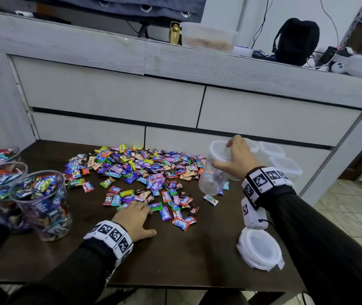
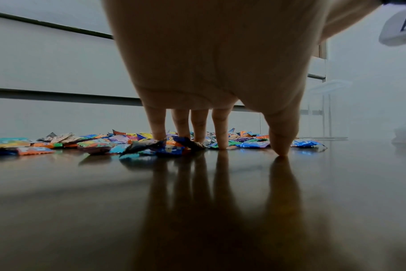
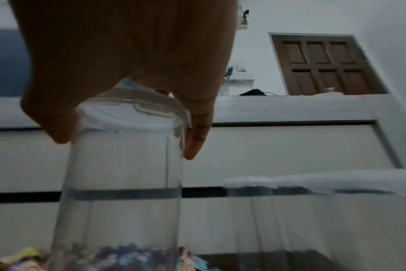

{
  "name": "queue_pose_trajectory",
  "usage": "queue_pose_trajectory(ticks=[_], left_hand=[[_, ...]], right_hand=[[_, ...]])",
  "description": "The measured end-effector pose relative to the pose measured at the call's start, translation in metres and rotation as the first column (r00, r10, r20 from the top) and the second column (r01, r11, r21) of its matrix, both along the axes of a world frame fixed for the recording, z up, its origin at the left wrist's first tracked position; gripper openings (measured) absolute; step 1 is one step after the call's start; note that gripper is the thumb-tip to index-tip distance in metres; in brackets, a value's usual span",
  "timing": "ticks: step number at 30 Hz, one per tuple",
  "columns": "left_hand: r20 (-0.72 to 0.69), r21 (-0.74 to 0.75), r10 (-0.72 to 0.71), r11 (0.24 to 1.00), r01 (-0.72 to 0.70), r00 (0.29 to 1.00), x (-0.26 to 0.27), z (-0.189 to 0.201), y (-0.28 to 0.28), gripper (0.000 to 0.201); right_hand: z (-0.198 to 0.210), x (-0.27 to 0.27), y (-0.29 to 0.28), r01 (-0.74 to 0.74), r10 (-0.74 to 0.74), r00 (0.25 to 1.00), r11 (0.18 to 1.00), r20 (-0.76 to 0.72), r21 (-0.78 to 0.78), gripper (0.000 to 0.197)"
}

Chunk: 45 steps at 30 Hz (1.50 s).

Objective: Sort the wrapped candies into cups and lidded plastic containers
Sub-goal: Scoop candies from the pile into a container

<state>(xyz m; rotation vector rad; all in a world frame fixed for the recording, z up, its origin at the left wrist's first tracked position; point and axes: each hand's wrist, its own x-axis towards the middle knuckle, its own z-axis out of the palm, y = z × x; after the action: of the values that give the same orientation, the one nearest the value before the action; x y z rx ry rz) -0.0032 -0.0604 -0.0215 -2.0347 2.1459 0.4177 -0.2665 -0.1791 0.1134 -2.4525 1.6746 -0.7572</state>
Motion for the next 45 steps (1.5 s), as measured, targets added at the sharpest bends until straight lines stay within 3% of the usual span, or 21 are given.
queue_pose_trajectory(ticks=[9, 14, 19, 21, 24, 30, 33, 35, 38, 41, 45], left_hand=[[-0.067, -0.091, -0.024, 0.996, 0.018, 0.997, 0.004, 0.001, 0.003, 0.071], [-0.247, -0.208, -0.077, 0.978, 0.025, 0.966, 0.016, 0.005, 0.013, 0.094], [-0.386, -0.126, -0.113, 0.990, 0.069, 0.915, 0.035, 0.010, 0.023, 0.098], [-0.429, -0.117, -0.128, 0.989, 0.086, 0.894, 0.039, 0.011, 0.026, 0.108], [-0.578, -0.170, -0.185, 0.980, 0.105, 0.795, 0.034, 0.017, 0.031, 0.124], [-0.869, -0.199, -0.163, 0.979, -0.030, 0.466, 0.004, 0.020, 0.034, 0.105], [-0.914, -0.171, -0.125, 0.981, -0.089, 0.386, -0.005, 0.014, 0.034, 0.104], [-0.908, -0.190, -0.133, 0.976, -0.108, 0.397, -0.009, 0.011, 0.033, 0.101], [-0.876, -0.234, -0.167, 0.967, -0.096, 0.452, -0.015, 0.009, 0.032, 0.096], [-0.811, -0.269, -0.208, 0.963, -0.033, 0.547, -0.022, 0.015, 0.034, 0.093], [-0.736, -0.293, -0.245, 0.956, 0.029, 0.631, -0.027, 0.018, 0.032, 0.097]], right_hand=[[0.008, 0.067, 0.088, -0.382, 0.378, 0.924, 0.914, 0.050, 0.138, 0.057], [-0.016, 0.073, 0.116, -0.449, 0.443, 0.893, 0.874, 0.072, 0.184, 0.057], [-0.033, 0.072, 0.118, -0.482, 0.451, 0.874, 0.852, 0.178, 0.205, 0.058], [-0.040, 0.073, 0.117, -0.491, 0.464, 0.870, 0.847, 0.169, 0.204, 0.058], [-0.049, 0.074, 0.118, -0.502, 0.471, 0.863, 0.841, 0.182, 0.201, 0.060], [-0.046, 0.075, 0.122, -0.555, 0.514, 0.832, 0.777, 0.208, 0.298, 0.064], [-0.034, 0.066, 0.119, -0.595, 0.520, 0.803, 0.688, 0.290, 0.415, 0.065], [-0.027, 0.063, 0.114, -0.596, 0.450, 0.802, 0.648, 0.393, 0.473, 0.056], [-0.021, 0.066, 0.103, -0.462, 0.296, 0.875, 0.747, 0.383, 0.478, 0.017], [-0.023, 0.072, 0.095, -0.313, 0.220, 0.947, 0.789, 0.233, 0.528, 0.039], [-0.041, 0.076, 0.089, -0.148, 0.047, 0.980, 0.825, 0.196, 0.545, 0.045]])
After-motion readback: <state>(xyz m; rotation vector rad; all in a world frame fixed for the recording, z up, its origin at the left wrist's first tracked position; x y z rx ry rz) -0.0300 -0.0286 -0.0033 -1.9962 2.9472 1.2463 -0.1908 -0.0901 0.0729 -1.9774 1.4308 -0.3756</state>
